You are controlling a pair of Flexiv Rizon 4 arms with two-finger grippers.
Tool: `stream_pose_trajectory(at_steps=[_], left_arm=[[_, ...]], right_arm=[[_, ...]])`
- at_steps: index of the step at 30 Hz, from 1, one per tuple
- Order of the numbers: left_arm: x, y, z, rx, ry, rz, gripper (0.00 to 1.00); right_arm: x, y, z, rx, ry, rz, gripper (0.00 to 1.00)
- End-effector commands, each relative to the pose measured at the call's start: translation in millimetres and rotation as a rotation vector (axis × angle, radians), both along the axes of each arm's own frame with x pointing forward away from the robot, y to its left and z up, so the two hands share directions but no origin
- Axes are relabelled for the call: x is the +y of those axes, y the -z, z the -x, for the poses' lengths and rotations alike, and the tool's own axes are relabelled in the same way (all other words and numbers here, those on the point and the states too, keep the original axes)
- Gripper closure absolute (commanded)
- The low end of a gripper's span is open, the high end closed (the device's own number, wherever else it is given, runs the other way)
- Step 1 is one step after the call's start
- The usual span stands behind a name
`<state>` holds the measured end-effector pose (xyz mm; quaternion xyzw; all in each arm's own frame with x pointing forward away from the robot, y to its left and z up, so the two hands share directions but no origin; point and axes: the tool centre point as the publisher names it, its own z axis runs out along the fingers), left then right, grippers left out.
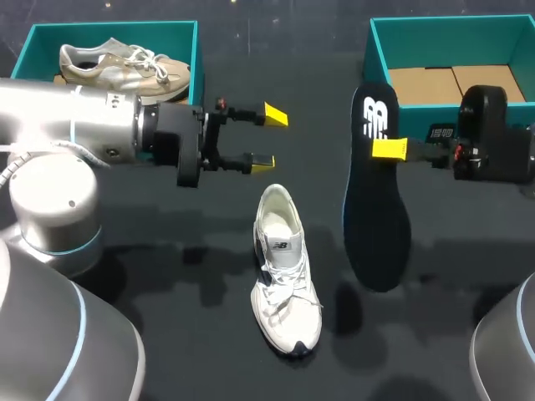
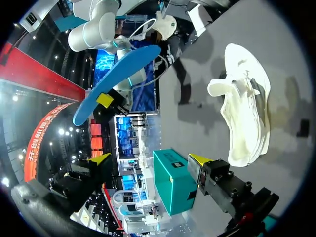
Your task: Take the shoe out of the shoebox, open the shoe tongue, remove and reinsert the insole, then place the shoe into the shoebox
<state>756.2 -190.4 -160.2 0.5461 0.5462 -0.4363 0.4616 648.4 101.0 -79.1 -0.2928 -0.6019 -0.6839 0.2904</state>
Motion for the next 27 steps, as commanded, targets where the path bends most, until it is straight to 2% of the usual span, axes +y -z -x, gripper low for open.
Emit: stream_pose_trajectory(at_steps=[1,6,10,12,14,20,24,27], left_arm=[[1,-1,-2.6,0.001,0.010,-0.005,0.00],[1,-1,-2.6,0.001,0.010,-0.005,0.00],[1,-1,-2.6,0.001,0.010,-0.005,0.00],[1,-1,-2.6,0.001,0.010,-0.005,0.00],[1,-1,-2.6,0.001,0.010,-0.005,0.00],[1,-1,-2.6,0.001,0.010,-0.005,0.00],[-9,0,-1.8,0.013,0.054,0.023,0.00],[-15,0,0.2,0.016,0.056,0.037,0.00]], right_arm=[[6,10,-17.2,-0.003,-0.034,-0.022,1.00],[6,10,-17.2,-0.003,-0.034,-0.022,1.00],[3,15,-51.2,0.115,-0.011,-0.032,1.00],[5,21,-66.8,0.203,-0.016,-0.047,1.00],[5,26,-77.0,0.201,-0.009,-0.036,1.00],[5,26,-77.0,0.201,-0.009,-0.036,1.00],[5,26,-77.0,0.201,-0.009,-0.036,1.00],[9,32,-89.8,0.281,0.024,-0.036,1.00]])
